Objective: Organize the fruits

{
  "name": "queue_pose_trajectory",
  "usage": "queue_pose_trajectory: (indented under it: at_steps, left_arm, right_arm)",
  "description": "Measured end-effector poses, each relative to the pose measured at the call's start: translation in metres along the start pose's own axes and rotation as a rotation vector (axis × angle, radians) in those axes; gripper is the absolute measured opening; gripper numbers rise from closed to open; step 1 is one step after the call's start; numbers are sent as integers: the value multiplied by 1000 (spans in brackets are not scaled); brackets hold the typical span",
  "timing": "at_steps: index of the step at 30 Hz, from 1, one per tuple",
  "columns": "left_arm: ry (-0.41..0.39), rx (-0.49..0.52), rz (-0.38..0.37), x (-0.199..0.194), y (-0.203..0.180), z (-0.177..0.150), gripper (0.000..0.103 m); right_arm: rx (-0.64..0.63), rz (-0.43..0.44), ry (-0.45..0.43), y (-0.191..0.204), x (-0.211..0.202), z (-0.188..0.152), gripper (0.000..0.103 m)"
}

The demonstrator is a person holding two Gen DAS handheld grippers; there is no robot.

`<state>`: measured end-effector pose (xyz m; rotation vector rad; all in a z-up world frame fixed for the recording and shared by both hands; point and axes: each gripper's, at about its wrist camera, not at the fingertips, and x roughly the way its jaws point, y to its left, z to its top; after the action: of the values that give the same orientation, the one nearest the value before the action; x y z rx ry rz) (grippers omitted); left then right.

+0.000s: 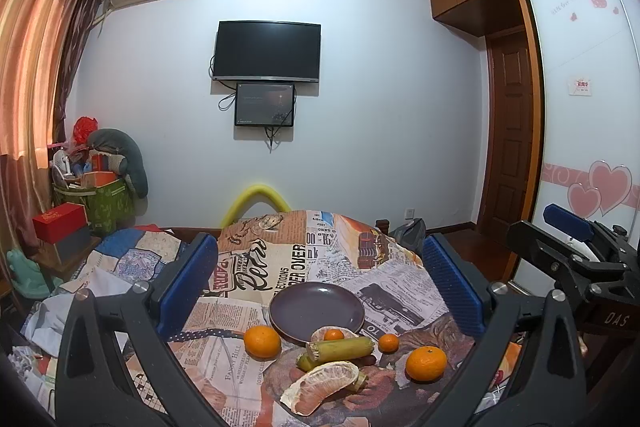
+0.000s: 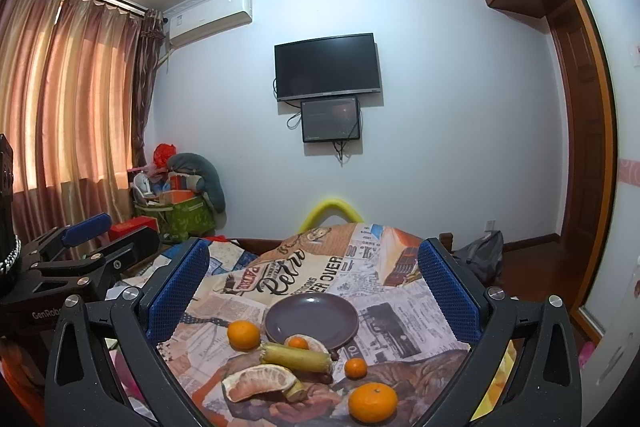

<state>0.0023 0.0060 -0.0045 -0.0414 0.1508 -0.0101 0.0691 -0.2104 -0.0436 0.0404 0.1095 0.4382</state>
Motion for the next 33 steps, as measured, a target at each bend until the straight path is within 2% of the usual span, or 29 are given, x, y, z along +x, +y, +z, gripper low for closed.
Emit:
queue_pose_trajectory:
  at_steps: [33]
  left_arm:
    - [-7,12,-2,-2,-5,0,103]
  right_arm:
    - [7,-3,-6,-2,-3,2,103]
